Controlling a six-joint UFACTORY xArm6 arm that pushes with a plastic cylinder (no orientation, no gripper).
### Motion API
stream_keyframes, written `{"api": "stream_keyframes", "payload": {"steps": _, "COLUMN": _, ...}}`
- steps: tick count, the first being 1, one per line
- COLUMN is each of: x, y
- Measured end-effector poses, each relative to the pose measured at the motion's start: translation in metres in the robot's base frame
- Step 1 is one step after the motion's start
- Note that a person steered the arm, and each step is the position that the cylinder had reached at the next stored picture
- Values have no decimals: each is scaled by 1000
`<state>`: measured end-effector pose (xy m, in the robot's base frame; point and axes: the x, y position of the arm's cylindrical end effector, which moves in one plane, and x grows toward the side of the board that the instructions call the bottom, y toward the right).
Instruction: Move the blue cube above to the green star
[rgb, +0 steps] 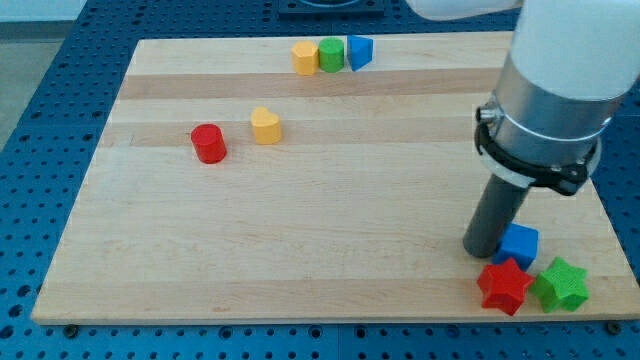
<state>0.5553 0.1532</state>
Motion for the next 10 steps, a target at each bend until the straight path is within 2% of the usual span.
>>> {"api": "stream_keyframes", "payload": {"steps": 2, "x": -4, "y": 1}}
{"api": "stream_keyframes", "payload": {"steps": 3, "x": -27, "y": 1}}
{"api": "stream_keyframes", "payload": {"steps": 4, "x": -29, "y": 1}}
{"api": "stream_keyframes", "payload": {"steps": 6, "x": -12, "y": 7}}
{"api": "stream_keyframes", "payload": {"steps": 10, "x": -12, "y": 39}}
